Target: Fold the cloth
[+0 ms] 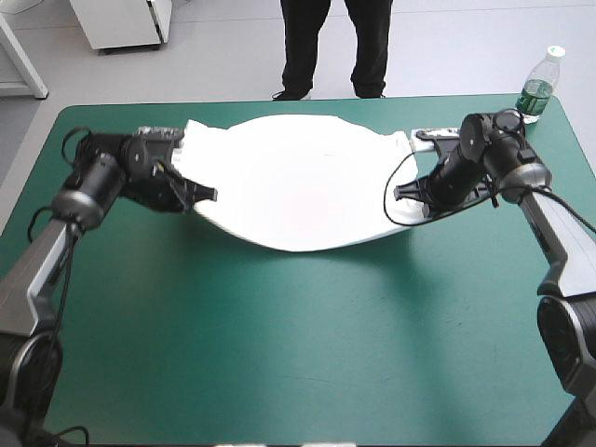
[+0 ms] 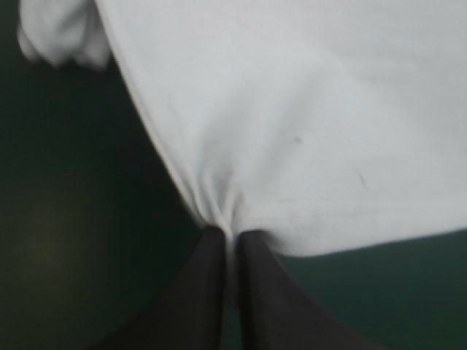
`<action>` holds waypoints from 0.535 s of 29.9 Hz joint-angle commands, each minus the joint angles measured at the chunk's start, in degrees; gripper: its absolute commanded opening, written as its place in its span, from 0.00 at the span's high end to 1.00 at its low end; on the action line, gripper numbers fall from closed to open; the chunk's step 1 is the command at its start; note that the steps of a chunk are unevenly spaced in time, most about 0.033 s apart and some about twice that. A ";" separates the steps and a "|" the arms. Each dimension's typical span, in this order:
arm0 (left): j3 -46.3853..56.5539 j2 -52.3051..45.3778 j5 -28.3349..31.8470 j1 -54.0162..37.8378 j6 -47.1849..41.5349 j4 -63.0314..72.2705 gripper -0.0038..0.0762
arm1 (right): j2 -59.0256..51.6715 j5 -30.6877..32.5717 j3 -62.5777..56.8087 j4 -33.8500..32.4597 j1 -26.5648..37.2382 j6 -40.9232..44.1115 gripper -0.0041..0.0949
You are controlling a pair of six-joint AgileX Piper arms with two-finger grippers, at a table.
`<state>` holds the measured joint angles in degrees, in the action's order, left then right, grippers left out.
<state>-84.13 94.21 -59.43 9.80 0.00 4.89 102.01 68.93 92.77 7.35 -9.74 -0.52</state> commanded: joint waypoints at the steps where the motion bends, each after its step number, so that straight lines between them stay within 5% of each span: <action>1: 15.44 -11.59 7.87 0.36 -0.69 3.21 0.98 | -8.53 -3.34 -8.90 0.31 0.17 -0.14 0.96; 8: 35.54 -24.40 7.82 0.36 -0.69 5.56 0.98 | -20.48 -5.71 -29.11 0.54 0.17 -0.24 0.96; 16: 43.92 -36.46 -3.78 0.36 0.80 8.00 0.98 | -32.79 -1.71 -41.74 1.00 0.17 -0.51 0.96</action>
<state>-40.96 62.48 -59.81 9.97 0.69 11.39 74.14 64.75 52.32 7.67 -9.74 -0.52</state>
